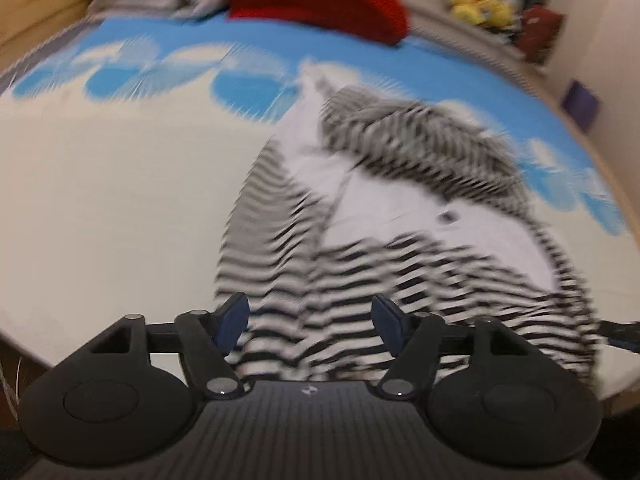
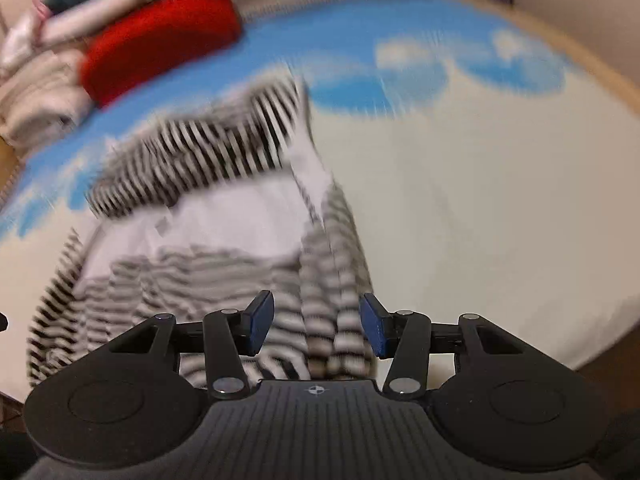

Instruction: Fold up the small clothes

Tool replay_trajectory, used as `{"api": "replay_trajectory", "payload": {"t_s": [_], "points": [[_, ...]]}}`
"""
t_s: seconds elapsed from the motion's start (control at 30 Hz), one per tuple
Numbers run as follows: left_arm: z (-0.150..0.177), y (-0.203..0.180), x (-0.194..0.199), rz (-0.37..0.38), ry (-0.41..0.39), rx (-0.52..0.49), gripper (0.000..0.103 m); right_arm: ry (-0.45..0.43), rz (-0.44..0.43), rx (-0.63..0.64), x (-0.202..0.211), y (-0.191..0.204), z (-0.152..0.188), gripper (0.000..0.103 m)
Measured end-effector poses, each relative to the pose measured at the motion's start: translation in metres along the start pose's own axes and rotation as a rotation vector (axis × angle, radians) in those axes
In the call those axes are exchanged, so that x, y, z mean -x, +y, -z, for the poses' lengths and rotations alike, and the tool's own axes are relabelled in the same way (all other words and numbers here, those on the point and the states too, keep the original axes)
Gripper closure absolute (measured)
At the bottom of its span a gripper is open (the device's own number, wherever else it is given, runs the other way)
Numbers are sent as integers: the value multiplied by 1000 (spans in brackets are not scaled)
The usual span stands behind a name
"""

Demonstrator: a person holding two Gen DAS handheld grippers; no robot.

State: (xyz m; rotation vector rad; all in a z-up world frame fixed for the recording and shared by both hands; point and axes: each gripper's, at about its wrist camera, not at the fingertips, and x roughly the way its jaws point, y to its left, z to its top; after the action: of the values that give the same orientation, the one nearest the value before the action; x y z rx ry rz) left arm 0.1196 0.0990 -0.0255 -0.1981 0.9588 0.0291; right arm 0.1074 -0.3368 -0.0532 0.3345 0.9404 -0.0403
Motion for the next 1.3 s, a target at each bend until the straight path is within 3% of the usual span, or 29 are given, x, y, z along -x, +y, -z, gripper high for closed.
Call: {"api": "replay_trajectory", "payload": {"t_s": [0.1, 0.17, 0.33, 0.5, 0.53, 0.6, 0.63, 0.67, 0.7, 0.73, 0.8, 0.93, 1.03, 1.1, 1.17, 1.3], "points": [[-1, 20, -30, -53, 85, 82, 29, 9, 43, 51, -15, 4, 1, 51], [-3, 33, -40, -32, 108, 147, 26, 43, 72, 66, -26, 3, 3, 48], [7, 44, -57, -41, 193, 194, 26, 159, 78, 8, -48, -5, 9, 41], [13, 37, -56, -67, 155, 147, 26, 160, 102, 10, -53, -4, 16, 36], [14, 34, -56, -73, 146, 130, 32, 156, 108, 27, -52, -2, 19, 36], [16, 26, -57, -68, 134, 83, 56, 148, 120, 63, -52, 2, 21, 38], [16, 23, -56, -48, 130, 65, 80, 142, 117, 74, -51, 4, 22, 50], [17, 21, -55, -28, 128, 54, 92, 134, 99, 80, -49, 5, 22, 60], [17, 18, -53, -32, 117, 44, 92, 128, 75, 75, -47, 6, 21, 80], [16, 15, -48, -46, 98, 31, 93, 116, 61, 64, -44, 6, 19, 89], [14, 15, -35, -32, 64, 51, 93, 57, 82, 47, -30, 3, 15, 91], [12, 17, -8, 33, 43, 93, 93, 3, 117, -53, -5, -18, 6, 91], [22, 12, -27, -2, 149, 63, 92, 85, 160, -61, -17, -25, 12, 91], [26, 17, -46, -21, 230, 68, 83, 157, 156, -32, -30, -23, 18, 91], [23, 26, -50, -19, 243, 111, 72, 178, 147, -16, -34, -20, 20, 89], [17, 40, -51, 3, 258, 151, 64, 169, 168, -24, -32, -17, 19, 66]]}}
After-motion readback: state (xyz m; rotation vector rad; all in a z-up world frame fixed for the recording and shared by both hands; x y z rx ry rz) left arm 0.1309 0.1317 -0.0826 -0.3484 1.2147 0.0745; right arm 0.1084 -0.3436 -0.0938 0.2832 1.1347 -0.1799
